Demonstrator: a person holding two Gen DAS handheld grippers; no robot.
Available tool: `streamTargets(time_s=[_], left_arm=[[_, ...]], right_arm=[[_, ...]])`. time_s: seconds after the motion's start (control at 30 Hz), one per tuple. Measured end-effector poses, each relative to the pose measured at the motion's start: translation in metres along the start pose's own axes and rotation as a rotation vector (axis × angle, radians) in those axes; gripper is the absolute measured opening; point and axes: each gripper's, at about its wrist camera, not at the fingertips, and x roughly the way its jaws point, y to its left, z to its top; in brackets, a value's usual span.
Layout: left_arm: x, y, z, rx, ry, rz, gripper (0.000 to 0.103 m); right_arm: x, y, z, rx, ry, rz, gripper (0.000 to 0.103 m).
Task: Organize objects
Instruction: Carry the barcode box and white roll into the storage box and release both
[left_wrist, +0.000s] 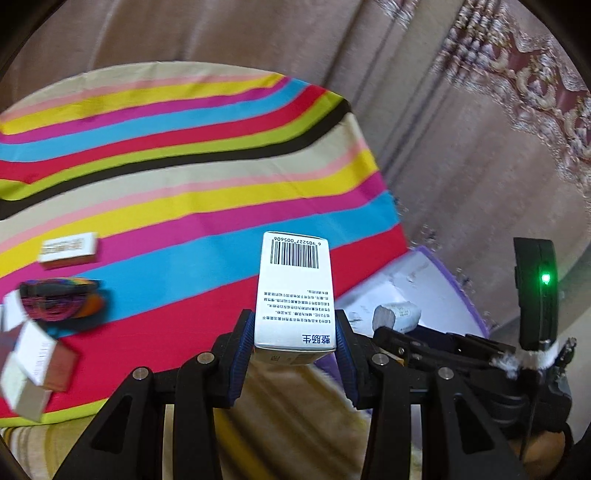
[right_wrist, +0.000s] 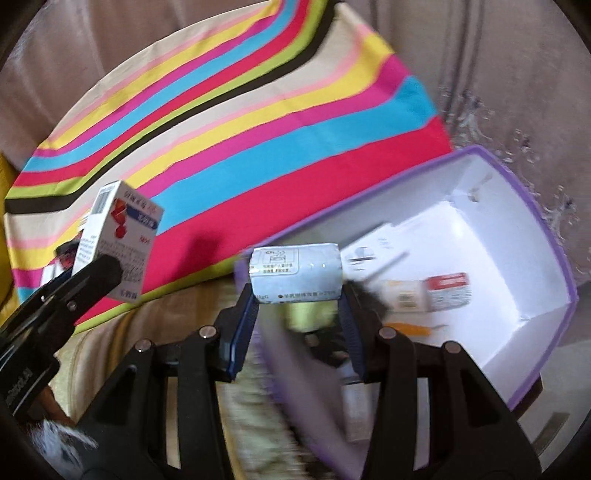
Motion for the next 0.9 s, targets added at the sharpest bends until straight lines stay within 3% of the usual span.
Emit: streamTargets(time_s=[0.23, 0.57, 0.67, 0.73, 0.9], left_arm=[[0.027, -0.033, 0.001, 0.033, 0.054, -0.091, 0.043], [0.048, -0.074, 0.005, 0.092, 0.081, -0.173, 0.045], [0.052, -0.079, 0.006, 0.098, 0.088, -0.188, 0.056], [0.051, -0.077, 0.007, 0.086, 0.074, -0.187, 0.066], [0.040, -0.075, 0.011, 0.077, 0.027, -0.161, 0.071]], right_arm=[[0.001, -0.050, 0.006, 0.072, -0.009, -0.083, 0.049], [-0.004, -0.090, 0.014, 0.134, -0.047, -0.146, 0.049], [-0.008, -0.095, 0.018, 0.138, -0.071, -0.165, 0.055], [-0.011, -0.098, 0.020, 0.141, -0.083, -0.165, 0.065], [-0.016, -0.097, 0.022, 0.147, -0.095, -0.162, 0.070]])
